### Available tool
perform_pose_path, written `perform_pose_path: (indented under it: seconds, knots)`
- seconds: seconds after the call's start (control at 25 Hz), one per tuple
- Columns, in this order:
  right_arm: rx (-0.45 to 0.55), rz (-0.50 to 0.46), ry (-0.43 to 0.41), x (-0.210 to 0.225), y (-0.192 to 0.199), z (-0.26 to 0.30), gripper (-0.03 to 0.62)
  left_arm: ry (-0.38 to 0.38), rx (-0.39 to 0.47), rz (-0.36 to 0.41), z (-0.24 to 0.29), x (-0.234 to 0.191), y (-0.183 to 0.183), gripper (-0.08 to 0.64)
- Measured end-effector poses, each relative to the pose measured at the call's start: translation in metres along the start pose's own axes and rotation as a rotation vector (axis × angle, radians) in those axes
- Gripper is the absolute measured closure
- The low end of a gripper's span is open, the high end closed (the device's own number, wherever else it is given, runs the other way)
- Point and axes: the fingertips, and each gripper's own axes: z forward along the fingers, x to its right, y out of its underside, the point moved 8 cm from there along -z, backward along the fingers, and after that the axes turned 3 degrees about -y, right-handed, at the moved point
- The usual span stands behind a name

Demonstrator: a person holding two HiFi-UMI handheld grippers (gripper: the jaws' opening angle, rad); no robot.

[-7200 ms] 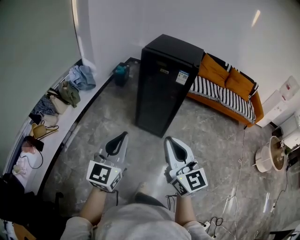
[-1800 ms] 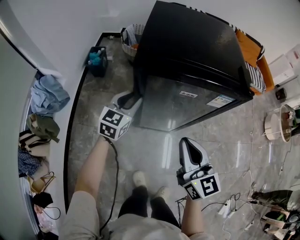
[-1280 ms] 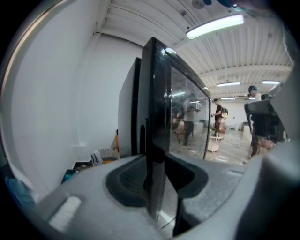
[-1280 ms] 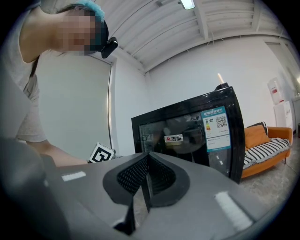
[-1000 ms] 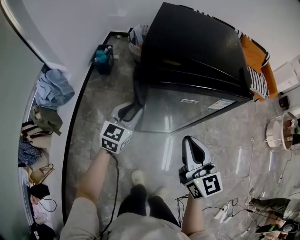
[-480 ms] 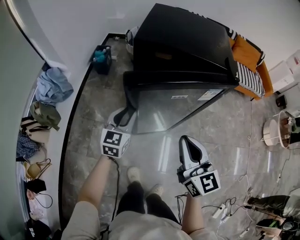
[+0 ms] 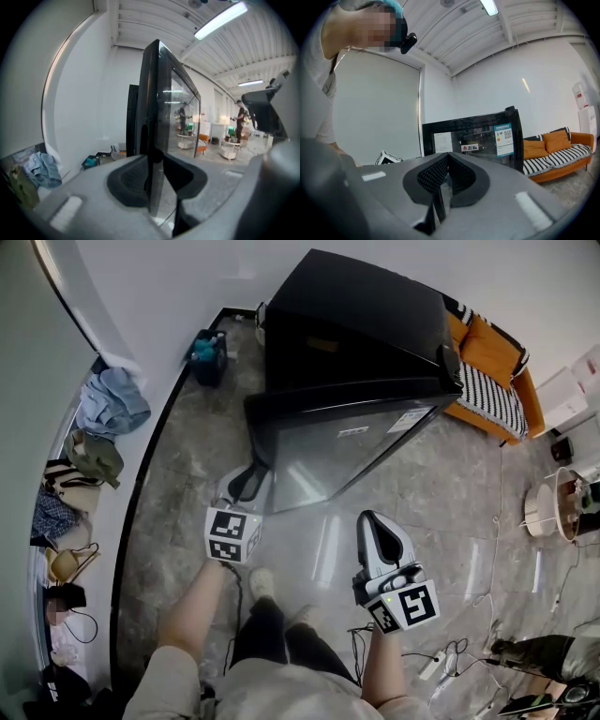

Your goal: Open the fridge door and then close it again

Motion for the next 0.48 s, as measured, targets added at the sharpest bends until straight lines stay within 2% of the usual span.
perform_pose_path:
  seconds: [0.48]
  knots:
    - [0.024, -0.010, -0.029, -0.005, -0.010, -0.044, 0.595, -0.033, -0.007, -0.023, -0.035, 0.044, 0.009, 0.469]
